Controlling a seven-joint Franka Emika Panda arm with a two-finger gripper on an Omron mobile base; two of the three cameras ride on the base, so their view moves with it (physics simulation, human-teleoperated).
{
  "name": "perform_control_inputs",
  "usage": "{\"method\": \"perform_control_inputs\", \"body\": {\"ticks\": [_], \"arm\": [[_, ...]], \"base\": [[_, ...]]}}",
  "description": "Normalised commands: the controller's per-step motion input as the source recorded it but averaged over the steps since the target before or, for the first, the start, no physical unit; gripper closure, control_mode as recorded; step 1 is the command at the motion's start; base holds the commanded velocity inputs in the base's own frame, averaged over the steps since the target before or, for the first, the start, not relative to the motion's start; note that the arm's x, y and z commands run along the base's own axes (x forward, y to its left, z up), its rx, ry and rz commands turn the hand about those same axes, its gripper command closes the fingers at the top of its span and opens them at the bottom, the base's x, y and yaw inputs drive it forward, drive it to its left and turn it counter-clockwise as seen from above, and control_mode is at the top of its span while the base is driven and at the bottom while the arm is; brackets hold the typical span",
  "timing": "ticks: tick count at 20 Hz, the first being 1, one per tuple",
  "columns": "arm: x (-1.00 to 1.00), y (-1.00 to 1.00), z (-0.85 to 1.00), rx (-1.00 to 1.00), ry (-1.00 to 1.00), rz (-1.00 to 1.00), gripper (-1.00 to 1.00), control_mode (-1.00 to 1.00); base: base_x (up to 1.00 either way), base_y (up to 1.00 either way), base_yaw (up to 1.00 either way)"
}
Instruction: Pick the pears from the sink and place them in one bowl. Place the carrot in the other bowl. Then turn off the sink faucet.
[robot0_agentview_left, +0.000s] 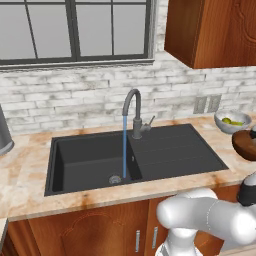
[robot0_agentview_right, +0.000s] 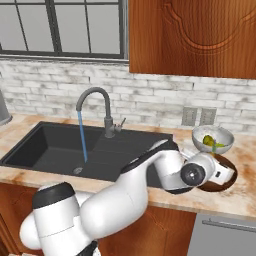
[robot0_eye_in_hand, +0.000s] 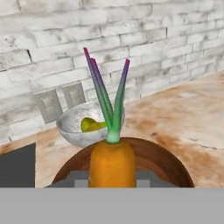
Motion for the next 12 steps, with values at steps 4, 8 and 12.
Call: {"method": "perform_control_inputs", "body": {"ticks": [4, 8, 12], "arm": [[0.04, 0.04, -0.02, 0.00, 0.00, 0.00, 1.00, -1.00], [0.80, 0.20, -0.28, -0.02, 0.00, -0.01, 1.00, -1.00], [0.88, 0.07, -0.47, -0.03, 0.00, 0.00, 1.00, -1.00]], "base": [[0.00, 0.00, 0.00], [0.00, 0.00, 0.00], [0.00, 0.00, 0.00]]}}
